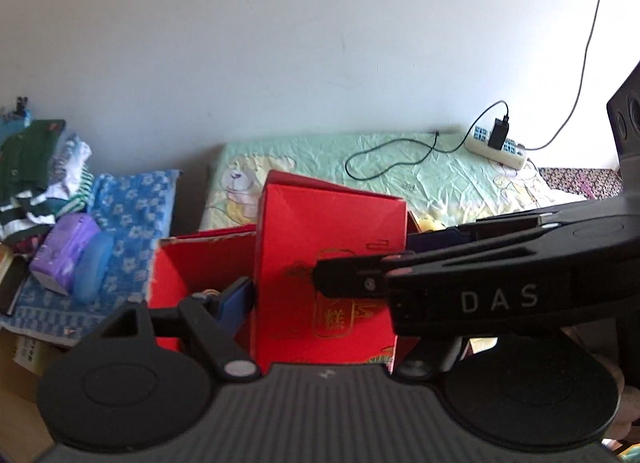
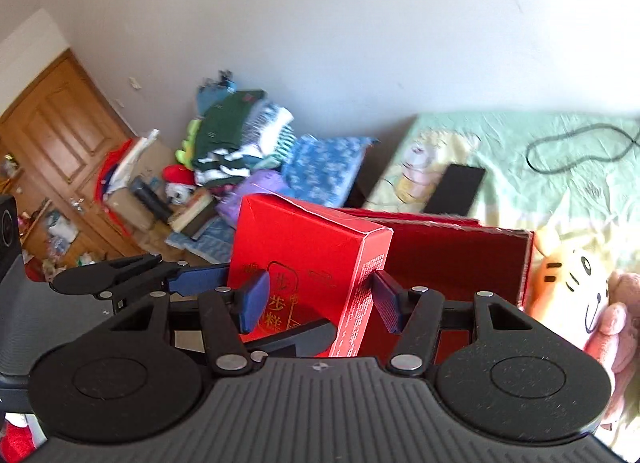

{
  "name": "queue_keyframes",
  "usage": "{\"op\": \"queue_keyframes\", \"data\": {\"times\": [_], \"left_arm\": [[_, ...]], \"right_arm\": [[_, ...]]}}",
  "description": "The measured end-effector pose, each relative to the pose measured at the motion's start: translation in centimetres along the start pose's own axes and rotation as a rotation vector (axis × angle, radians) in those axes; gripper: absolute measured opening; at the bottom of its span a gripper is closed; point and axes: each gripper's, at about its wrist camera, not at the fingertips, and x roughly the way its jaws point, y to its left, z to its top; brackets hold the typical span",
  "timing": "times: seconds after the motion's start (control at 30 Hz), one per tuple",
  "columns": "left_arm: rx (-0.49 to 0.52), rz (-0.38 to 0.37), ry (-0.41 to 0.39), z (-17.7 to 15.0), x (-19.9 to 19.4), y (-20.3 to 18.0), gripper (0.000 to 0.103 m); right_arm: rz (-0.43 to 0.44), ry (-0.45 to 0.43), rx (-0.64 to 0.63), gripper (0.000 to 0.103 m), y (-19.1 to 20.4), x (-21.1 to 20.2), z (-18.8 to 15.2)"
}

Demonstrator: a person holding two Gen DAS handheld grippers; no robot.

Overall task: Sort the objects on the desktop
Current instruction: 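Carry the red gift box into the red bin with the right tool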

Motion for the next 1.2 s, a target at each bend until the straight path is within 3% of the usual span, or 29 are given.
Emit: {"op": "queue_keyframes", "data": {"times": [0.4, 0.7, 0.77, 0.83, 0.97, 1.2], "left_arm": [[-0.015, -0.124, 0.219, -1.8, 10.2, 3.3, 0.078], [-0.031, -0.141, 0.386, -3.3, 14.7, 5.9, 0.077], [-0.041, -0.144, 0.414, -3.4, 15.2, 6.5, 0.076], [-0.052, -0.152, 0.416, -3.4, 15.1, 7.3, 0.073], [-0.049, -0.145, 0.395, -3.4, 14.4, 8.5, 0.072], [-0.048, -0.197, 0.365, -3.8, 13.1, 9.6, 0.064]], "right_arm": [[-0.105, 0.187, 0.109, 0.06, -3.3, 7.5, -1.1], [-0.171, 0.37, 0.21, 0.058, -4.2, 12.9, -1.7], [-0.186, 0.401, 0.235, 0.052, -4.4, 13.8, -1.7], [-0.192, 0.428, 0.266, 0.047, -4.9, 14.5, -1.8], [-0.168, 0.448, 0.302, 0.048, -5.0, 15.0, -1.6], [-0.133, 0.47, 0.398, 0.049, -4.9, 16.0, -2.2]]}}
